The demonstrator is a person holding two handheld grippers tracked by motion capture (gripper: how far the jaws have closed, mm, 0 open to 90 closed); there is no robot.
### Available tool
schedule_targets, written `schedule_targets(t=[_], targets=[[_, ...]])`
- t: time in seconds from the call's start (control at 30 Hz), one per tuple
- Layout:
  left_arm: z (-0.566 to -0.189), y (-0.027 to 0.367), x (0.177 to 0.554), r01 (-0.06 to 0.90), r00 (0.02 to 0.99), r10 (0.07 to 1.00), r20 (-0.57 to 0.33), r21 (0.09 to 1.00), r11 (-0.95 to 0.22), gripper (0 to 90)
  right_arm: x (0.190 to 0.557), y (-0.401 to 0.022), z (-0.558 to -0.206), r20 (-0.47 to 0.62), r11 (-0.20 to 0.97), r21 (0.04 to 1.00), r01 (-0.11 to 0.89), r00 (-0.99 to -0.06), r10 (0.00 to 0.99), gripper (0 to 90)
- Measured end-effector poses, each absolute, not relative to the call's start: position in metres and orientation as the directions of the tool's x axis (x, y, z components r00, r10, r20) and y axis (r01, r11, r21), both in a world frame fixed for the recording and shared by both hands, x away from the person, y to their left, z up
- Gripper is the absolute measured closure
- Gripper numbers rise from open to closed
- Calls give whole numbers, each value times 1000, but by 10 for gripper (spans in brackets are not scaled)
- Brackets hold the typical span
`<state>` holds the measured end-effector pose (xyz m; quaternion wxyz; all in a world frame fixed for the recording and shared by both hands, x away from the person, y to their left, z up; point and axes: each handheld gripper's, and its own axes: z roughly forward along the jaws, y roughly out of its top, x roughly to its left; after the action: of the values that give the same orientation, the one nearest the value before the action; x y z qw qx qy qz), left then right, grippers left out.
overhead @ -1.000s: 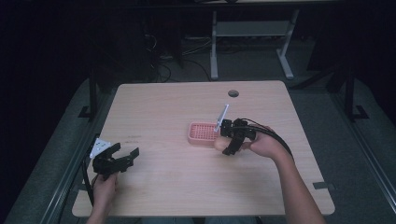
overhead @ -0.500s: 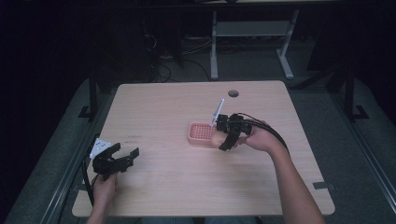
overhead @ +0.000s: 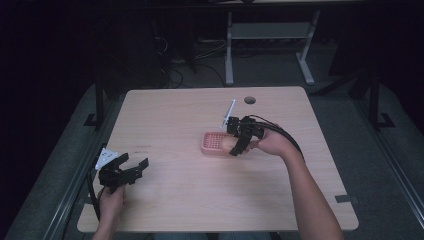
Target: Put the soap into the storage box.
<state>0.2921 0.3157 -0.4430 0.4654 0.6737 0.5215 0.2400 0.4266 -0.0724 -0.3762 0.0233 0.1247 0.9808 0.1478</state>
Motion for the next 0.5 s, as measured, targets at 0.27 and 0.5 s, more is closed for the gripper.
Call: schedule_targets(t=[0.27, 0.5], targets=[[-444, 315, 292, 483, 340, 926, -165, 875, -22, 142, 435, -67, -374, -9, 923, 301, 239, -967, 253, 314], [-444, 314, 293, 483, 339, 926, -166, 875, -20, 142, 442, -61, -371, -7, 915, 329, 235, -968, 251, 314]])
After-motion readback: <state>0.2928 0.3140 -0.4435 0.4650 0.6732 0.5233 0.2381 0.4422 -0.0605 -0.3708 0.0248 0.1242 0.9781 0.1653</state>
